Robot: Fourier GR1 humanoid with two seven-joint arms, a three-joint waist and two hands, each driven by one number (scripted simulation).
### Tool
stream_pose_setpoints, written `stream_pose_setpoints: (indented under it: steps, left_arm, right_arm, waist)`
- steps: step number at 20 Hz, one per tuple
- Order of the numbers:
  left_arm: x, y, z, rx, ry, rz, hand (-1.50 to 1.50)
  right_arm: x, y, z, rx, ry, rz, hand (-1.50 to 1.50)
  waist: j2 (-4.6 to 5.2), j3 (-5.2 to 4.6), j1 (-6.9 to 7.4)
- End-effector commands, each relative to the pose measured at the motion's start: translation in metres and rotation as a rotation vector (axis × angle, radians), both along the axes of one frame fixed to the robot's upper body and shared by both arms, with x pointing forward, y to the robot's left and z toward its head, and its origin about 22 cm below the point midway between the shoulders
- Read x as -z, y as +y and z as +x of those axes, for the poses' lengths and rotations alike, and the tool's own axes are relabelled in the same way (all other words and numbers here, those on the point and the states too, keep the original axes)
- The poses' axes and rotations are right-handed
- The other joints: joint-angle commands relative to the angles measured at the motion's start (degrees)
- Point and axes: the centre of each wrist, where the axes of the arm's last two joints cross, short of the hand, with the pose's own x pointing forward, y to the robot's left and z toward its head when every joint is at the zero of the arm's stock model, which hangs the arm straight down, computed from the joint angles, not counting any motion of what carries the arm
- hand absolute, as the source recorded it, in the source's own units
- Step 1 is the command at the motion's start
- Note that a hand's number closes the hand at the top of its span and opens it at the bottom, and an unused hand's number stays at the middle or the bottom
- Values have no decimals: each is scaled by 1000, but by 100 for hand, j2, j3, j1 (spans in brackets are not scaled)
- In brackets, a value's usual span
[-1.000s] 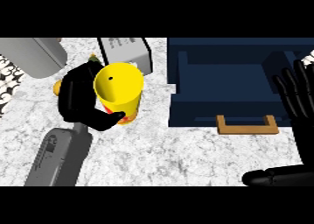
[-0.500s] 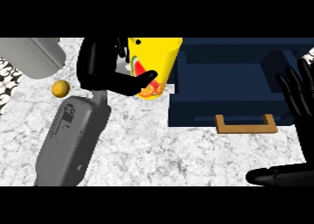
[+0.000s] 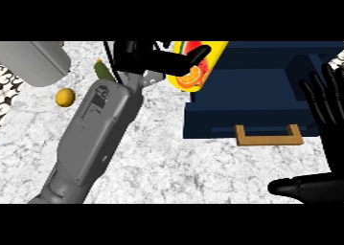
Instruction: Pick up the cup, place it into the drawer and close the drawer
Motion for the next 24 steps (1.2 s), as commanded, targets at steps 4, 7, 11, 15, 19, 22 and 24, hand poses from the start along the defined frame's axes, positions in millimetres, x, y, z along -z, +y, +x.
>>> stream_pose_setpoints:
  steps: [4,7,11,15,19,22,24]
  left_arm:
    - [-5,-23,26,-25,43,46,150]
    - [-10,-36,30,-42,51,53,150]
    - [15,-53,23,-49,64,94,150]
    - [11,-57,32,-52,100,103,150]
    - [17,-60,39,-33,132,157,150]
    - [16,-65,40,-50,146,211,150]
    - [45,-57,36,-67,132,227,150]
  right_arm:
    - [-11,-13,-12,0,-22,2,-150]
    - [-5,-2,3,-14,5,-19,-150]
    - [-5,2,5,-24,-5,-24,-150]
    - [-7,6,-3,-7,11,13,-150]
    - [-3,3,8,-20,-4,-11,-150]
    - [14,1,14,-28,-7,-4,-150]
    - [11,4,4,-36,-21,-6,-150]
  waist:
    - [16,0,-93]
    - [17,0,-61]
    - [24,1,-136]
    - [24,0,-148]
    - [67,3,-244]
    - [75,7,-243]
    - [74,5,-314]
